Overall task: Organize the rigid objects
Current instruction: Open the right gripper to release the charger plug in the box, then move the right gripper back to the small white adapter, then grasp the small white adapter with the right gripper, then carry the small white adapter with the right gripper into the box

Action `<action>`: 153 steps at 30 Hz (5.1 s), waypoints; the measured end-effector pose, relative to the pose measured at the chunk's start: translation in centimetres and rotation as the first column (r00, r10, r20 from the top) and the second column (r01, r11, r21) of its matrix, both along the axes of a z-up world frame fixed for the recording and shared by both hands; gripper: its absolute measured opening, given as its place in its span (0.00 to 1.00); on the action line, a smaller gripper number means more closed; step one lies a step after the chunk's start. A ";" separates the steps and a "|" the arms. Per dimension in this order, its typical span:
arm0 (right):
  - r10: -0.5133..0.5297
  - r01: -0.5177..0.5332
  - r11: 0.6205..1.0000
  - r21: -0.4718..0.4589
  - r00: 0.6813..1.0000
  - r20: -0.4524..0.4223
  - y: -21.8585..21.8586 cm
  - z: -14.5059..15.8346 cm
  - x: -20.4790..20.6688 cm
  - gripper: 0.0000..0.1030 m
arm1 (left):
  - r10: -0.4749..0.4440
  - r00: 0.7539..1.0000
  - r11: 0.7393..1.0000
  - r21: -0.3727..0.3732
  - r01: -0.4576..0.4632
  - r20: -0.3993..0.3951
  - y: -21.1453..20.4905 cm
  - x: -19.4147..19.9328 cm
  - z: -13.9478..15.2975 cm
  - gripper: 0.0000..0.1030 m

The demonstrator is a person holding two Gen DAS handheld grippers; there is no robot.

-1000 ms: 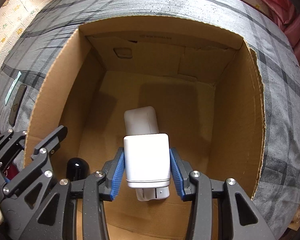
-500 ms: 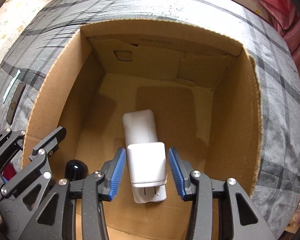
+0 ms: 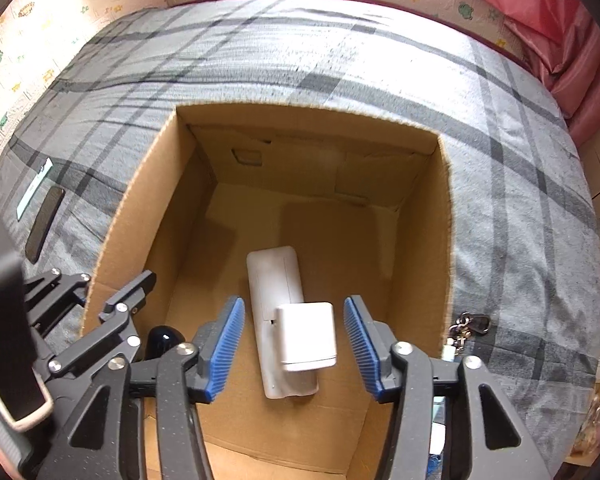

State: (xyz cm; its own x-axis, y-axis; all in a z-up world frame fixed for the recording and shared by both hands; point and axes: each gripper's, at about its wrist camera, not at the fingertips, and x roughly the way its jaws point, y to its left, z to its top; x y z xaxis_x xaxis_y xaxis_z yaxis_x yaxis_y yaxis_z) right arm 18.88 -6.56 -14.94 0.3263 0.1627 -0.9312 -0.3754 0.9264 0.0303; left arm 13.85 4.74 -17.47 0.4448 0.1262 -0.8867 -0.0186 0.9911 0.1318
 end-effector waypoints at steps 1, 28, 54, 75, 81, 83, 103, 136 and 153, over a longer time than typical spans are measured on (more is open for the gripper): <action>-0.003 0.003 1.000 -0.001 1.000 0.009 -0.2 0.5 -0.1 0.62 | 0.000 1.000 1.000 0.000 0.000 0.000 0.0 0.0 0.0 0.17; -0.258 0.259 0.966 0.011 0.960 0.109 -14.1 3.7 -1.0 0.98 | 0.007 1.000 1.000 -0.002 -0.007 0.002 -0.1 0.0 0.1 0.17; -0.447 0.447 0.894 -0.009 0.894 -0.015 -24.7 -4.1 -4.1 0.97 | 0.006 1.000 1.000 0.016 -0.006 0.008 -0.7 -0.3 0.3 0.17; -0.300 0.300 0.954 -0.019 0.946 -0.123 -19.0 -7.9 -5.1 0.82 | 0.008 1.000 1.000 0.023 -0.008 0.009 -1.1 -0.3 0.4 0.17; -0.283 0.282 0.959 -0.028 0.947 -0.149 -18.0 -9.1 -5.2 0.74 | 0.007 1.000 1.000 0.028 -0.007 0.009 -1.2 -0.3 0.5 0.17; -0.283 0.282 0.959 -0.027 0.945 -0.164 -17.8 -9.5 -5.2 0.68 | 0.007 1.000 1.000 0.028 -0.008 0.009 -1.2 -0.3 0.5 0.17; -0.304 0.311 0.950 0.023 0.941 -0.151 -19.4 -7.0 -5.8 0.28 | 0.010 1.000 1.000 0.021 -0.010 0.010 -0.9 -0.4 0.5 0.17; -0.169 0.160 0.982 0.100 0.981 0.090 -12.6 5.3 -3.0 0.28 | 0.015 1.000 1.000 0.002 -0.015 0.008 -0.2 -0.2 -0.1 0.17; -0.013 0.005 0.993 0.120 0.997 0.072 -3.9 4.1 -2.3 0.28 | 0.015 1.000 1.000 -0.007 -0.015 0.010 0.0 -0.2 -0.1 0.17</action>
State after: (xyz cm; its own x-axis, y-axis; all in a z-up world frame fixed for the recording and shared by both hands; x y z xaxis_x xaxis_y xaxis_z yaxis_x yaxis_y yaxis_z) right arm 16.55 -10.41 -10.81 0.3939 0.2687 -0.8790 -0.3722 0.9210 0.1147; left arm 13.62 4.70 -17.58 0.4514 0.1266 -0.8833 -0.0343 0.9916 0.1246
